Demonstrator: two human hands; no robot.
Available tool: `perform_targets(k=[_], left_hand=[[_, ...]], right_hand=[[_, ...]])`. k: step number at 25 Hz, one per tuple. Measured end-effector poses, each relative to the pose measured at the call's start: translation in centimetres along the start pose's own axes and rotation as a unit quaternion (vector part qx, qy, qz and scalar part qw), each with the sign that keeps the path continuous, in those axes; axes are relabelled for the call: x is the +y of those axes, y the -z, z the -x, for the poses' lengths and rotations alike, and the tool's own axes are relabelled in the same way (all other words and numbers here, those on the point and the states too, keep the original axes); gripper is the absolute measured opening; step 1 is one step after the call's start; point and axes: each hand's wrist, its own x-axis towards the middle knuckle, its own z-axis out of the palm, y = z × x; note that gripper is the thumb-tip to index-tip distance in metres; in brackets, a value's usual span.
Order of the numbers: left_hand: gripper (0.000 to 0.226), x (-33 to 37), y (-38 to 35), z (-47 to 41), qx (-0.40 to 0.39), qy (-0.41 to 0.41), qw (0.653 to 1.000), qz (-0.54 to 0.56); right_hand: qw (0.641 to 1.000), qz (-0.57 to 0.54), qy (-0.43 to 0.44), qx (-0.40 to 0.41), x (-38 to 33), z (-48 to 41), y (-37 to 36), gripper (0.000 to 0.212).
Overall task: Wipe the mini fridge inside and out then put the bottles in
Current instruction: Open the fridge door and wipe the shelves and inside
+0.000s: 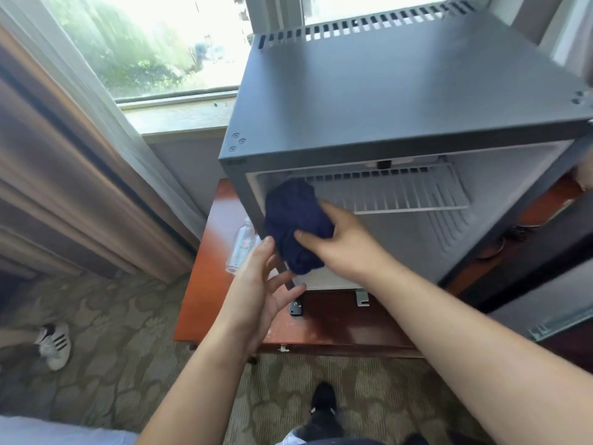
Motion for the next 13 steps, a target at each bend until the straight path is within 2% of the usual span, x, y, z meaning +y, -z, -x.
perform_targets(k=[2,4,6,8,11,13], left_hand=[[0.044,-0.3,-1.7,0.3,-0.016,0.008,0.999,0.049],[0.052,-0.6,-4.1,0.1,-0.024,0.012,0.999,0.031],[0.054,-0.6,-6.5,-0.4,-0.026,0.005,1.000,-0.003],[0.047,-0.8,-8.6,-1.3,-0.030,-0.026,0.999,-0.028],[0.048,-1.2,-11.2,-2.6,-0.070,-0.084,0.991,-0.082],[0.070,-2.1,-12.7,-2.7,-0.131,-0.119,0.977,-0.123]], right_hand=[[0.996,0.067,0.055,0.001,0.5,2.1,0.2,0.029],[0.984,0.130,0.115,0.033,0.8,3.9,1.1,0.044],[0.979,0.156,0.117,0.056,0.8,4.8,2.6,0.061],[0.981,0.159,0.077,0.081,0.9,5.4,4.4,0.075],[0.979,0.098,0.039,0.172,0.7,6.2,7.2,0.073],[0.973,0.009,-0.002,0.232,0.8,6.9,8.8,0.059]])
